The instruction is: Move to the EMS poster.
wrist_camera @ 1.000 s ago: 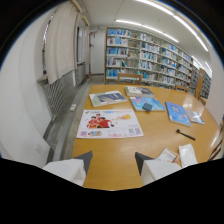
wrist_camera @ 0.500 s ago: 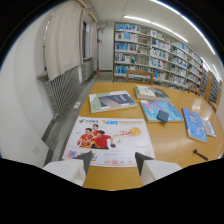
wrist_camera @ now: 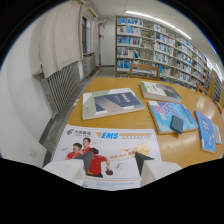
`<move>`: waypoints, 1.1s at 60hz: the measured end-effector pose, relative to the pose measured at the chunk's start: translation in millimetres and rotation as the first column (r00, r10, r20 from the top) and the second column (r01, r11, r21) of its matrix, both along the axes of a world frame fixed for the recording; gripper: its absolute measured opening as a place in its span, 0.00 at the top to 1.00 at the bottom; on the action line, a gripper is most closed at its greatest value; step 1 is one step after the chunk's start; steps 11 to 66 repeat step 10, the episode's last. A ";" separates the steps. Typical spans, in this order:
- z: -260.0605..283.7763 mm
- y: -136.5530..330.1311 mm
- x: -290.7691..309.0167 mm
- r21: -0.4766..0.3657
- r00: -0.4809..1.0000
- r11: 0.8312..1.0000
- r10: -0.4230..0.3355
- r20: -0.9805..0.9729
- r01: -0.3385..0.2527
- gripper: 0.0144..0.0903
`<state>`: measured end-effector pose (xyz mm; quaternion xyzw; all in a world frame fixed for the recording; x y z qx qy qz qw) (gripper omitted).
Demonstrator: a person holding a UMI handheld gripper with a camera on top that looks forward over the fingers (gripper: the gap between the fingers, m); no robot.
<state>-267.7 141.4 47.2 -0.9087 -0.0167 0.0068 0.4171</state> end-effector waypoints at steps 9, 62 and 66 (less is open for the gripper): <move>-4.0 4.5 -1.6 -0.011 1.000 1.000 0.009 -0.004 -0.009 0.08; -4.2 4.4 -1.7 -0.013 1.000 1.000 0.009 -0.006 -0.009 0.08; -4.2 4.4 -1.7 -0.013 1.000 1.000 0.009 -0.006 -0.009 0.08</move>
